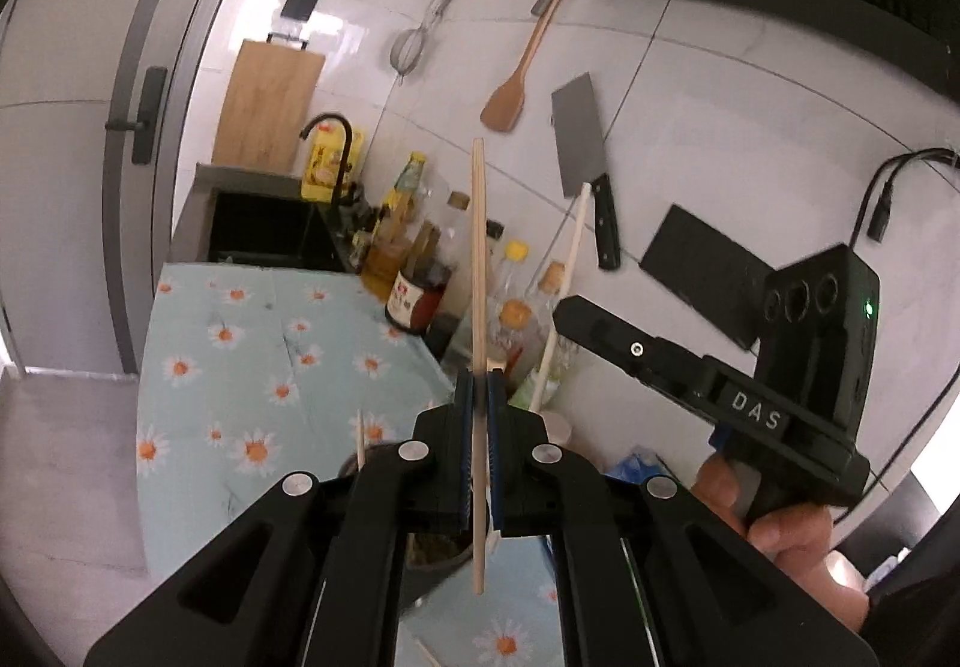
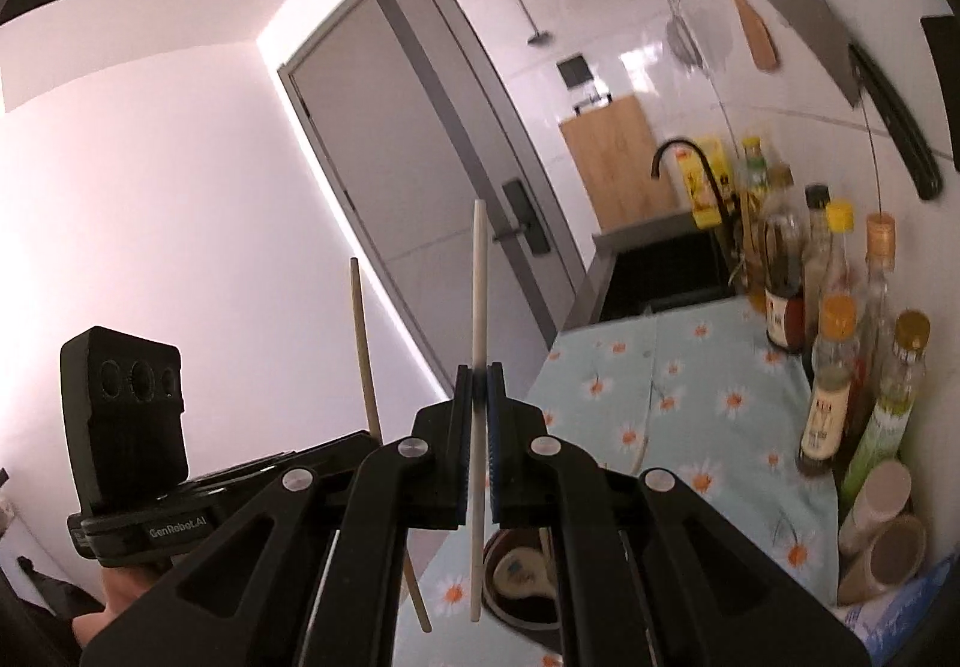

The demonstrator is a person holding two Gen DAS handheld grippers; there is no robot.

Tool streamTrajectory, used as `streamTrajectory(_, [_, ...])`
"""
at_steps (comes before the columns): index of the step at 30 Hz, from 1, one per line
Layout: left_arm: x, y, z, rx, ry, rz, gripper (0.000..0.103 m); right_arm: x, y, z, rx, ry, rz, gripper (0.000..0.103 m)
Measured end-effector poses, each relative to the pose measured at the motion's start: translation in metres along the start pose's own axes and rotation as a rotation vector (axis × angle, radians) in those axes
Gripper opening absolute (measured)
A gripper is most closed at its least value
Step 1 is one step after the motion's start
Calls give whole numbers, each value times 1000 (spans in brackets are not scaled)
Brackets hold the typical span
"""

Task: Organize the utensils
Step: 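Lower both chopsticks into the black holder and open both grippers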

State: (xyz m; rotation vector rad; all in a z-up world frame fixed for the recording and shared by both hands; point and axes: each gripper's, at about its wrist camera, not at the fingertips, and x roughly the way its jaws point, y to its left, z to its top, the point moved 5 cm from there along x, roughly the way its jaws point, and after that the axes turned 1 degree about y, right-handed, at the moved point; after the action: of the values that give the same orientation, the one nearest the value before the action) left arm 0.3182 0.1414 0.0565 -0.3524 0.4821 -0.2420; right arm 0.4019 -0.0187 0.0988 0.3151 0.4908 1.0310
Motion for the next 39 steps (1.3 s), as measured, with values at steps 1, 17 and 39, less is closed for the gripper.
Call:
streamTrajectory(1, [1,0,3,6,-11,5,3,0,-2,2,-1,-12,-2,6])
streamTrajectory(17, [31,18,-4,77,-95,17,4,23,-31,-14,48,-31,-22,6])
streamTrajectory(39, [48,25,-46,34,-14,29,15,32,-38,-41,115,44,-18,26])
